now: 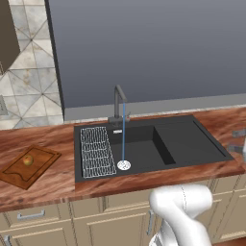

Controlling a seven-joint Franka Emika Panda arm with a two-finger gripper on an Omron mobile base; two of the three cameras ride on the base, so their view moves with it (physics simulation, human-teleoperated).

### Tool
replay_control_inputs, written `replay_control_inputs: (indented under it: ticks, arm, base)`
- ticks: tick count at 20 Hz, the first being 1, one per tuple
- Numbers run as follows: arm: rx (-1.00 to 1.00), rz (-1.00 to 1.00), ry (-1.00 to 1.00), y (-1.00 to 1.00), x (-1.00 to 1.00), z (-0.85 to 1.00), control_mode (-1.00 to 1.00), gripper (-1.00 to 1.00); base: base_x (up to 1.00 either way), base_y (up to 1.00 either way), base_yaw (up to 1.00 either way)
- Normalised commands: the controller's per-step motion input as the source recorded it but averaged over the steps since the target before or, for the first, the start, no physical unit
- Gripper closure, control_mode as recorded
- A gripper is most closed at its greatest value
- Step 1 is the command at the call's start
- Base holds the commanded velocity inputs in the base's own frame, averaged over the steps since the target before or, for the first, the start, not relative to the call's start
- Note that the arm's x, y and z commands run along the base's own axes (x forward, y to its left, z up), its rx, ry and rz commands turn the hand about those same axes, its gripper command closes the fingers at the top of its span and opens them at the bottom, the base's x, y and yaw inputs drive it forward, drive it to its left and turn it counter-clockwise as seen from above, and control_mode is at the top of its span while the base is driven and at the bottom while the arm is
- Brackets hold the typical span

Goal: Pick the apple from the sink and place it on the cutting board to airdry. Then turn off the sink faucet.

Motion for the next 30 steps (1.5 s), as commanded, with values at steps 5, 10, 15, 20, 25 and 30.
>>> replay_control_inputs:
  ticks: [5, 10, 15, 20, 25, 30]
  arm:
    - [0.03, -0.18, -0.17, 0.32, 0.00, -0.19, -1.00, -1.00]
    - [0.02, -0.11, -0.08, 0.35, 0.23, -0.45, -1.00, -1.00]
    - [0.01, 0.02, 0.00, 0.13, 0.45, -0.57, -1.00, -1.00]
    - [0.01, 0.04, -0.08, 0.21, 0.32, -0.63, -1.00, -1.00]
    - [0.04, 0.01, -0.23, 0.10, 0.08, -0.20, -1.00, -1.00]
    - [0.11, 0.00, -0.21, 0.00, 0.13, -0.09, -1.00, -1.00]
  base:
    - [0.00, 0.00, 0.00]
    - [0.00, 0.00, 0.00]
    - [0.00, 0.00, 0.00]
    - [0.00, 0.00, 0.00]
    - [0.00, 0.00, 0.00]
    - [0.00, 0.00, 0.00]
